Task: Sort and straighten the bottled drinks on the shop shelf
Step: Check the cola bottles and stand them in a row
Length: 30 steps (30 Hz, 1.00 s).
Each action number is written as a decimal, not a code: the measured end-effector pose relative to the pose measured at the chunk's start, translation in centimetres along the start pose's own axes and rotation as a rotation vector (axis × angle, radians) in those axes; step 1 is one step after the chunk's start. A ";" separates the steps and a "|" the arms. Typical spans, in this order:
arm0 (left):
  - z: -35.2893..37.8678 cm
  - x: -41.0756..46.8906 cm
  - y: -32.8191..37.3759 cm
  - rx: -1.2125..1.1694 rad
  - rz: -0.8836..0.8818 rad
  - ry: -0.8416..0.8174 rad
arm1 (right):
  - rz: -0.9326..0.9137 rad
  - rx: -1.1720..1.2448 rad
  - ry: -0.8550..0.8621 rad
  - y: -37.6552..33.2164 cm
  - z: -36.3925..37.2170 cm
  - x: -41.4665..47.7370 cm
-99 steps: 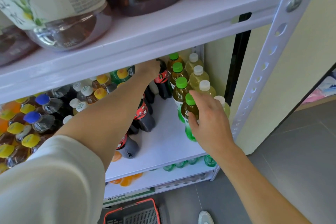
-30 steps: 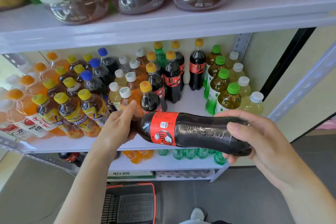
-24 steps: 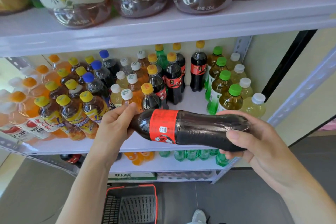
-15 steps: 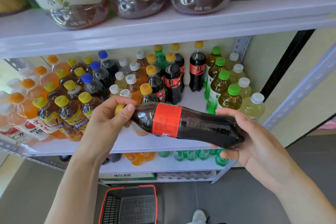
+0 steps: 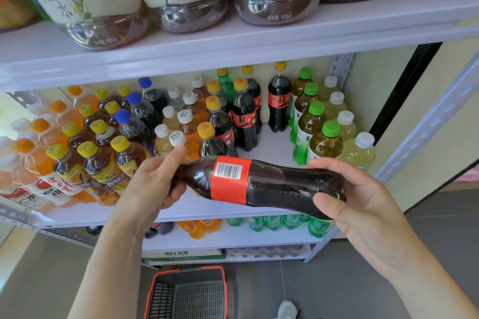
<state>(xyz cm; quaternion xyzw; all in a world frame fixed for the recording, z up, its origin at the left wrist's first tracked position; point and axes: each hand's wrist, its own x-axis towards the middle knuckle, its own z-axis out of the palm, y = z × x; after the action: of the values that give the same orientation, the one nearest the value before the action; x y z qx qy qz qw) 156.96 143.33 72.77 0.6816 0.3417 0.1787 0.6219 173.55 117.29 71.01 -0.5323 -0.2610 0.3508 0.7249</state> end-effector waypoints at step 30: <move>1.5 -0.2 2.4 -0.293 0.270 0.101 | -0.085 -0.014 0.076 1.2 0.5 -0.5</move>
<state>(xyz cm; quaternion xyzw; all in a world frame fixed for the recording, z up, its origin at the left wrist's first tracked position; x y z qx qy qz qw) 158.43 142.16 74.86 0.6138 0.2483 0.3423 0.6667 172.56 117.41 69.97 -0.5389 -0.2580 0.2973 0.7447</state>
